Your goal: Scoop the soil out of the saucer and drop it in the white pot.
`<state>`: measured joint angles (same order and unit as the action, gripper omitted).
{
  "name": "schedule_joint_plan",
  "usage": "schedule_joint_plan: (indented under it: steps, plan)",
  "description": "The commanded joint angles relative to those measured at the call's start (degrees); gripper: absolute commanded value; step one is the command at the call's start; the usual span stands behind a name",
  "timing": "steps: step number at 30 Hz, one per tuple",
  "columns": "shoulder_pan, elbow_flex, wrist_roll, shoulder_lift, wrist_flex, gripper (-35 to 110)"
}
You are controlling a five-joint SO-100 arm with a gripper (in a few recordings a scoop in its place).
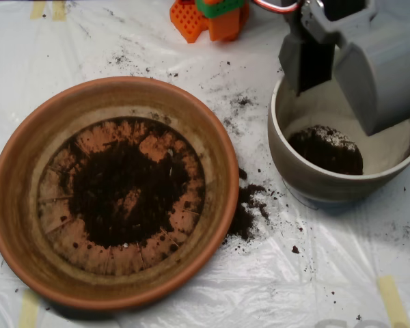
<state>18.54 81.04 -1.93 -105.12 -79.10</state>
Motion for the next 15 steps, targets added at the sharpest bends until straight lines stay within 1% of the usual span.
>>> schedule_joint_plan:
  steps: [1, 10, 15]
  plan:
    - [-4.66, -6.24, -3.16, -4.31, 1.85, 45]
    - [-20.92, -6.06, -6.77, -2.29, 5.36, 46]
    - [-29.62, -0.53, -6.94, -2.29, 7.38, 46]
